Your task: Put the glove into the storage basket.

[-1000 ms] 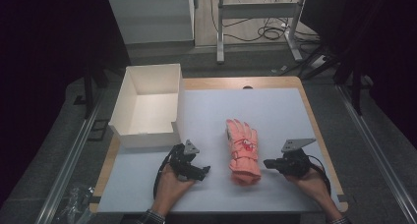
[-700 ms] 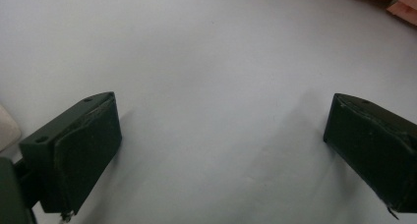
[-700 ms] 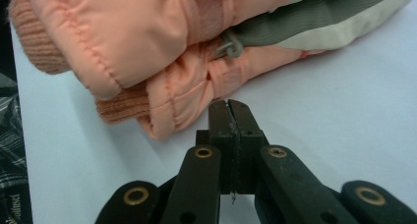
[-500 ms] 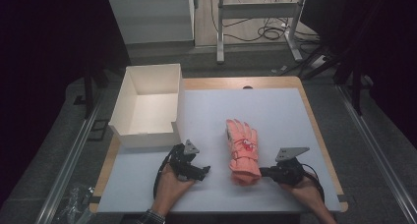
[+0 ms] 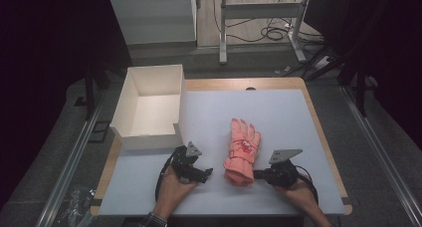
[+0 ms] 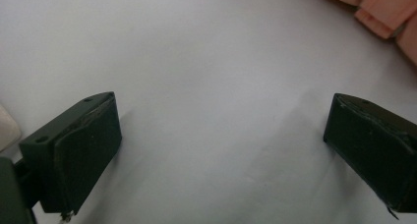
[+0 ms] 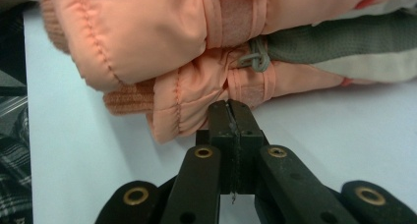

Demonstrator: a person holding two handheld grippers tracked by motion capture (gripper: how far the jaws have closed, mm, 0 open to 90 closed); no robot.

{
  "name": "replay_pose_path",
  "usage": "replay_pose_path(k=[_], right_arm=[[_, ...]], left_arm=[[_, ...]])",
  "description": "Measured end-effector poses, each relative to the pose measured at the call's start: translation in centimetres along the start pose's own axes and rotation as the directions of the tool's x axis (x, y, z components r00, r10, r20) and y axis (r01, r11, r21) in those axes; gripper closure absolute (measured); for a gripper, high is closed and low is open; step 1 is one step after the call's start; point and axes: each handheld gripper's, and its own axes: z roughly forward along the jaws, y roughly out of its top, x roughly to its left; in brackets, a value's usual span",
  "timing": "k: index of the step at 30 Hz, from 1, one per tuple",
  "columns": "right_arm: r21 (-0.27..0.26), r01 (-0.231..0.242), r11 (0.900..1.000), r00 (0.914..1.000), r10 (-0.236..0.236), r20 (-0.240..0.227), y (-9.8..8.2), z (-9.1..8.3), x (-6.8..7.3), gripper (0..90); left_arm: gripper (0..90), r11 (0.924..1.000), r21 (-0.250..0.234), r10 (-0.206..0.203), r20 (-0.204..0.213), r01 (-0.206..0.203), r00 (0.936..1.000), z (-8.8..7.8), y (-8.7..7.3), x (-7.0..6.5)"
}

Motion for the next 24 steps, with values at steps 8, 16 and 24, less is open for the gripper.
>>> replay_pose_path(k=[8, 16, 24], right_arm=[[-0.013, -0.005, 1.000, 1.0000, 0.005, 0.003, 0.8, 1.4, 0.6, 88.7], [-0.017, -0.009, 1.000, 0.9999, 0.009, 0.011, 1.5, 2.4, 0.9, 88.7], [-0.026, -0.024, 0.999, 0.9995, 0.025, 0.018, 2.1, 3.3, 0.9, 88.7]], left_arm=[[1.6, 1.0000, -0.003, -0.007, 0.004, 0.007, 1.0000, -0.1, 0.0, 0.1], [3.9, 1.0000, -0.002, 0.003, 0.014, -0.003, 0.9999, -0.5, -0.3, 0.2], [3.8, 0.9997, 0.001, 0.024, 0.028, -0.024, 0.9993, -0.8, -0.7, 0.3]])
